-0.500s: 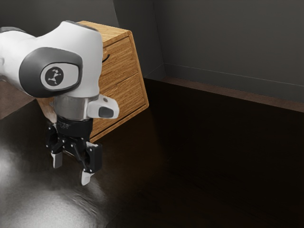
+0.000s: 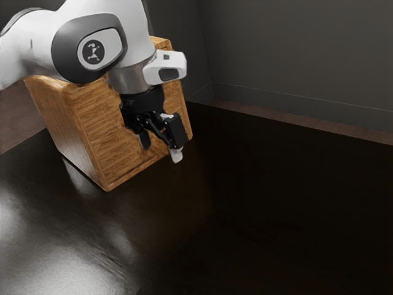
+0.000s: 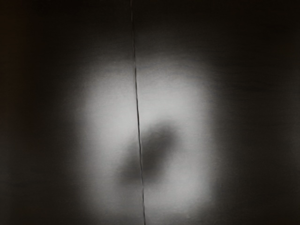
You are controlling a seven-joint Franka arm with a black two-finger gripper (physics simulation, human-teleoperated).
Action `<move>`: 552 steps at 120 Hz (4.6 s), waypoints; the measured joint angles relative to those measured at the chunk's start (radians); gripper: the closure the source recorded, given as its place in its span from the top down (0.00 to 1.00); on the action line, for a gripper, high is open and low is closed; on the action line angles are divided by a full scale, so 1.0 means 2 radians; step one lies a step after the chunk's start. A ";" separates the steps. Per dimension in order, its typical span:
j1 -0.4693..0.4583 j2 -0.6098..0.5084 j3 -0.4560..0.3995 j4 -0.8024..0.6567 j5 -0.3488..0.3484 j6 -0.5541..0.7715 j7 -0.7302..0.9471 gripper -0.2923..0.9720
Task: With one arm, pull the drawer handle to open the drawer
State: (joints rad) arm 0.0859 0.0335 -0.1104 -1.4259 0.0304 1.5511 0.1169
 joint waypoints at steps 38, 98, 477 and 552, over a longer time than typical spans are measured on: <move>0.077 0.070 -0.021 0.109 0.060 0.028 0.185 0.77; 0.190 0.125 -0.116 0.168 0.067 0.030 0.302 0.77; 0.089 0.218 -0.090 0.215 0.280 0.086 0.134 0.75; 0.041 0.172 -0.086 0.152 0.278 0.081 0.106 0.75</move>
State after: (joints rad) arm 0.1679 0.3772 -0.2824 -1.1209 0.5863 1.7132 0.3282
